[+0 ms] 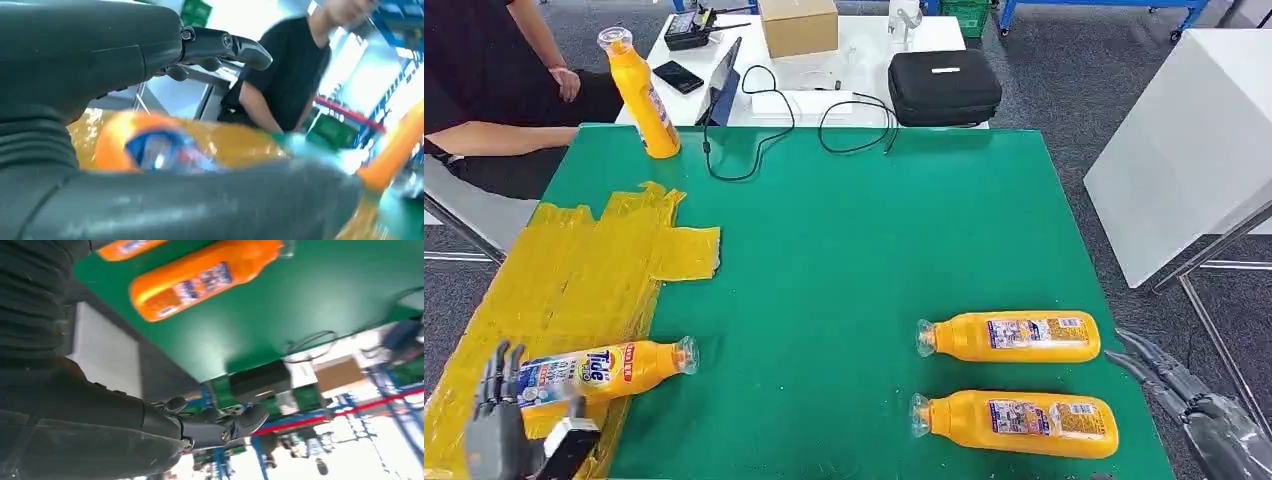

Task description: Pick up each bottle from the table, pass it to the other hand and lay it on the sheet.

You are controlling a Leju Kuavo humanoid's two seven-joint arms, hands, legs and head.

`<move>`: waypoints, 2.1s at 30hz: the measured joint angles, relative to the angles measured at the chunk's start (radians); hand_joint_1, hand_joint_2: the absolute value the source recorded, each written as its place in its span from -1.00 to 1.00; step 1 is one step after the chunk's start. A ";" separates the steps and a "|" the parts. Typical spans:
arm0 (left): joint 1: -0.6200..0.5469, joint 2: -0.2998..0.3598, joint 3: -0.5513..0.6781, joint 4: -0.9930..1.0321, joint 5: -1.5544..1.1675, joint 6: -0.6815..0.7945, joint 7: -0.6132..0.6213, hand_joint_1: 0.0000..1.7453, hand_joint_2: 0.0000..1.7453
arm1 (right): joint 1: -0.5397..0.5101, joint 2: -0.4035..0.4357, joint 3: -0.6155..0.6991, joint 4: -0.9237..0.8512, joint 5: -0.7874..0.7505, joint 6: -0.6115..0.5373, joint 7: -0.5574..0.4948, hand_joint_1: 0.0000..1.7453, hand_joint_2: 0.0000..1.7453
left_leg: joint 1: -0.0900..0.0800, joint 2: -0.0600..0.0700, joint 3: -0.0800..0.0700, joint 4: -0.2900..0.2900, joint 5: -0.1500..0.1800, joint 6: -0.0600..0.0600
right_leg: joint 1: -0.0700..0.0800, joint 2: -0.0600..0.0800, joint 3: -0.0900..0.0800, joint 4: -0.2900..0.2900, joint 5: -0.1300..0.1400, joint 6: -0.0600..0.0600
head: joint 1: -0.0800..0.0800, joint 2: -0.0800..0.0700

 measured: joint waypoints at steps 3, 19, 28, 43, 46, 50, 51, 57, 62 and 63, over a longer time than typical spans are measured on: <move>0.021 -0.007 0.013 -0.105 0.088 -0.058 -0.003 -1.00 -1.00 | 0.099 -0.006 -0.042 -0.061 0.044 -0.025 0.063 -1.00 1.00 | 0.000 0.000 0.000 0.000 0.000 0.000 | 0.000 0.000 0.000 0.000 0.000 0.000 | 0.000 0.000; 0.047 -0.022 0.025 -0.252 0.156 -0.084 -0.005 -1.00 -1.00 | 0.231 -0.039 -0.065 -0.141 0.098 -0.105 0.155 -1.00 1.00 | -0.001 0.000 0.002 0.000 0.000 0.001 | 0.000 0.000 0.003 0.000 0.000 0.000 | 0.000 0.000; 0.053 -0.022 -0.054 -0.332 0.228 -0.098 -0.006 -1.00 -1.00 | 0.291 -0.424 0.284 -0.103 0.375 -0.553 0.696 -1.00 1.00 | -0.002 0.000 0.005 0.000 0.001 0.002 | -0.001 0.000 0.004 0.000 0.000 0.001 | 0.000 0.000; 0.059 -0.019 -0.157 -0.368 0.237 -0.083 -0.007 -1.00 -1.00 | -0.231 -0.463 0.951 0.216 0.287 -0.436 0.678 -1.00 1.00 | -0.002 0.001 0.006 0.000 0.000 0.002 | -0.001 0.000 0.005 0.000 0.000 0.000 | 0.000 0.000; 0.059 -0.014 -0.164 -0.371 0.243 -0.080 -0.007 -1.00 -1.00 | -0.268 -0.463 1.007 0.241 0.285 -0.438 0.683 -1.00 1.00 | -0.002 0.001 0.006 0.000 0.000 0.002 | -0.002 0.000 0.005 0.000 0.000 0.000 | 0.000 0.000; 0.059 -0.010 -0.167 -0.373 0.244 -0.078 -0.007 -1.00 -1.00 | -0.293 -0.463 1.044 0.258 0.286 -0.438 0.683 -1.00 1.00 | -0.002 0.000 0.006 0.000 0.000 0.002 | -0.002 0.000 0.005 0.000 0.000 0.000 | 0.000 0.000; 0.059 -0.010 -0.167 -0.373 0.244 -0.078 -0.007 -1.00 -1.00 | -0.297 -0.463 1.049 0.261 0.285 -0.438 0.686 -1.00 1.00 | -0.002 0.000 0.006 0.000 0.000 0.002 | -0.002 0.000 0.006 0.000 0.000 0.000 | 0.000 0.000; 0.060 -0.008 -0.169 -0.375 0.244 -0.076 -0.007 -1.00 -1.00 | -0.314 -0.492 1.089 0.264 0.319 -0.454 0.764 -1.00 1.00 | -0.002 0.001 0.005 0.000 0.000 0.002 | -0.002 0.000 0.006 0.000 0.000 0.000 | 0.000 0.000; 0.065 -0.008 -0.168 -0.385 0.244 -0.090 -0.007 -1.00 -1.00 | -0.362 -0.484 1.104 0.285 0.351 -0.460 0.781 -1.00 1.00 | -0.002 0.001 0.006 0.000 0.000 0.002 | -0.002 0.000 0.006 0.000 0.000 0.000 | 0.000 0.000; 0.065 -0.008 -0.168 -0.389 0.244 -0.095 -0.007 -1.00 -1.00 | -0.371 -0.477 1.106 0.296 0.356 -0.459 0.781 -1.00 1.00 | -0.002 0.000 0.006 0.000 0.000 0.002 | -0.002 0.000 0.006 0.000 0.000 0.000 | 0.000 0.000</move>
